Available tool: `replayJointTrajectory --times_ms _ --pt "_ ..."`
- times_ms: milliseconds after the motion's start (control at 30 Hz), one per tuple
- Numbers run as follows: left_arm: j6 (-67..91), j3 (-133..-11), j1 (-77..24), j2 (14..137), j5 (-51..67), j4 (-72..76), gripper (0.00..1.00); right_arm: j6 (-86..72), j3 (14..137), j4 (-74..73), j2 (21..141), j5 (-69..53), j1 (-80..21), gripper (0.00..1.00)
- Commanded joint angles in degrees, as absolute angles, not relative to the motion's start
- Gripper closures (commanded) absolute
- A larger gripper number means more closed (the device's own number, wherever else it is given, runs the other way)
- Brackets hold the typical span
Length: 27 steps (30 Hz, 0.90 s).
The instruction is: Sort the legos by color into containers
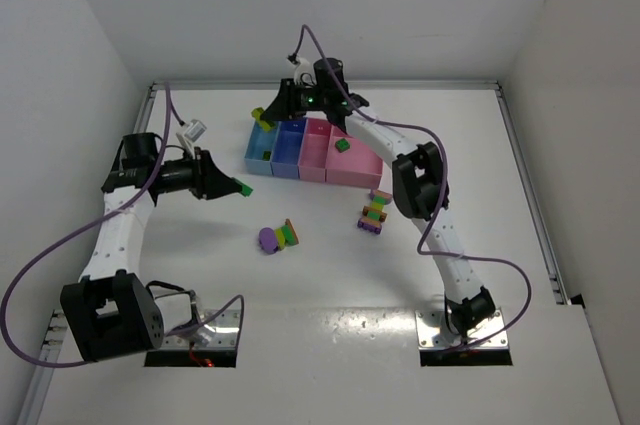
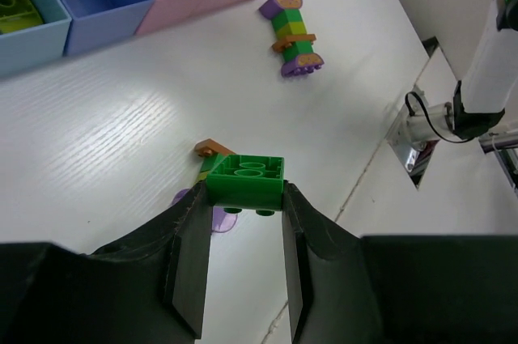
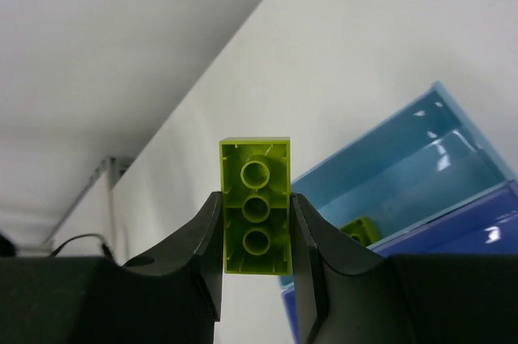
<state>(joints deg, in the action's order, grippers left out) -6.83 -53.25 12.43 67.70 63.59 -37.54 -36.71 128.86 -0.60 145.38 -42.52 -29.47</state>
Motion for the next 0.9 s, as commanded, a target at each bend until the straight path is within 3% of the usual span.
replayJointTrajectory --times_ms 0,267,300,400,433,500,733,867 --pt "-7.12 -53.88 13.79 65.39 62.75 -35.68 0.99 -31.29 131.57 -2.20 145.90 -32.53 -30.58 1.00" --pt "-3.78 -53.35 13.80 65.39 60.47 -31.29 0.99 -29.19 131.48 -4.21 147.22 -31.03 -32.43 0.97" --pt "-3.78 -53.35 13.80 65.39 60.47 -31.29 0.99 -29.18 131.48 -4.22 147.22 -30.50 -32.43 0.83" --pt "-3.25 -53.35 13.80 65.39 59.94 -29.54 0.99 -28.65 131.48 -4.92 147.74 -29.10 -32.43 0.57" --pt "-2.64 -53.35 13.80 65.39 59.42 -29.01 0.99 -28.65 131.48 -5.53 147.74 -29.09 -32.43 0.41" --pt "-0.45 -53.35 13.80 65.39 58.89 -26.73 0.99 -28.65 130.96 -4.92 147.14 -29.62 -32.43 0.26" --pt "9.91 -52.73 10.21 65.92 55.29 -12.50 0.99 -28.57 128.59 -5.88 138.18 -28.57 -28.75 0.20" --pt "12.74 -55.18 -0.23 70.30 46.70 -4.23 0.98 -25.15 120.96 -10.01 126.76 -21.48 -22.00 0.19"
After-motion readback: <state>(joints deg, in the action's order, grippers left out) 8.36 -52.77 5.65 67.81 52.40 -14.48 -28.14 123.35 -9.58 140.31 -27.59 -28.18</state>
